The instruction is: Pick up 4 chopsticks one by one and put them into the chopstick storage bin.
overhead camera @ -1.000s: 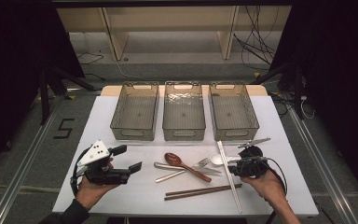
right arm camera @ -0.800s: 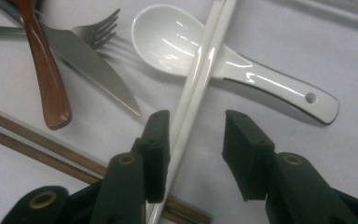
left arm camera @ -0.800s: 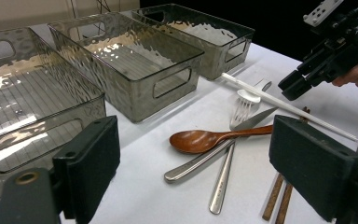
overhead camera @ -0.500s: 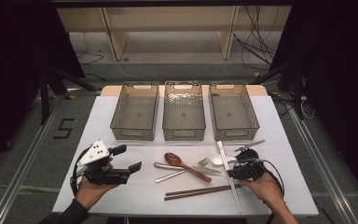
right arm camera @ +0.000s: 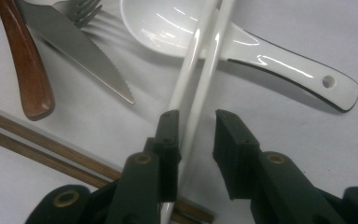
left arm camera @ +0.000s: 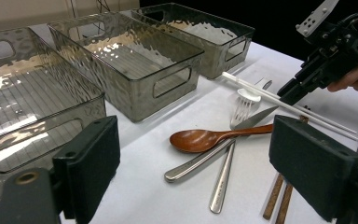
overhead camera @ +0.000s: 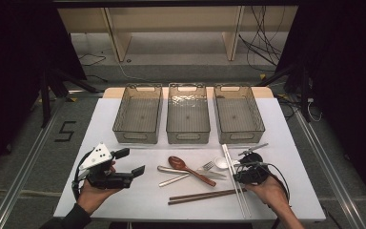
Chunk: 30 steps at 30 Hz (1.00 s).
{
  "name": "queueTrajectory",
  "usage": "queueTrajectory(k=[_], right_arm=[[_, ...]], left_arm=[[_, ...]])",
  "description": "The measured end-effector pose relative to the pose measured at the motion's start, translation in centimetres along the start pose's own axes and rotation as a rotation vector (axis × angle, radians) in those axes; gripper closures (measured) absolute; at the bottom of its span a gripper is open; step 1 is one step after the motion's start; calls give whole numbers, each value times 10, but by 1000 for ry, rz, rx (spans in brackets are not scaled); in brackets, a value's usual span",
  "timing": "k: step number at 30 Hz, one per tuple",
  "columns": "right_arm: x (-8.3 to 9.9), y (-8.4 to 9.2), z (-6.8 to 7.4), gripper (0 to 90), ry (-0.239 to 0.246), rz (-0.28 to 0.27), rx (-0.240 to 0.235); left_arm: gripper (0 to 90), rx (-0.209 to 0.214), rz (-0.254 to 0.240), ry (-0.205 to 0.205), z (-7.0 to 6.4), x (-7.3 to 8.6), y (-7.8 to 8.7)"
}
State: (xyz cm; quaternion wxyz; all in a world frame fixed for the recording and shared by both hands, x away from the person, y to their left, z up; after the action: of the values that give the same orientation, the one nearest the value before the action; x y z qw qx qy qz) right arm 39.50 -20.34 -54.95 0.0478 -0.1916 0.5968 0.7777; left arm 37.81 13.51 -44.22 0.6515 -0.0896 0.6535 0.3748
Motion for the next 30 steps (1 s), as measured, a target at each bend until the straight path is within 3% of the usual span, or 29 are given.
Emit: queueTrajectory(k=[9,17,30], right_arm=[[1,-3,-1,787,-20,14,15],[-1,-3,-4,817,-83,2,-9],[-2,0,-6,852,-114,-16,-27]], left_arm=[[158,3,3,-7,0,0,0],[158,3,7,-4,0,1,0],[158,4,6,-11,-1,1,0]])
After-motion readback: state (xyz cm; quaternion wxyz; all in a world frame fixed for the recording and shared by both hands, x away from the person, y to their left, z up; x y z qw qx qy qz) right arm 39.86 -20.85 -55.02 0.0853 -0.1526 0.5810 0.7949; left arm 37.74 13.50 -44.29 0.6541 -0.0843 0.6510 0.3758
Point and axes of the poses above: each handheld gripper's, and its own axes: y roughly backward along the jaws, x roughly out of its underside, z roughly to its left, the point moved 10 cm from there along -y, roughly forward along the jaws, and after that the axes turned 15 degrees about -y, right-handed, at the moved point
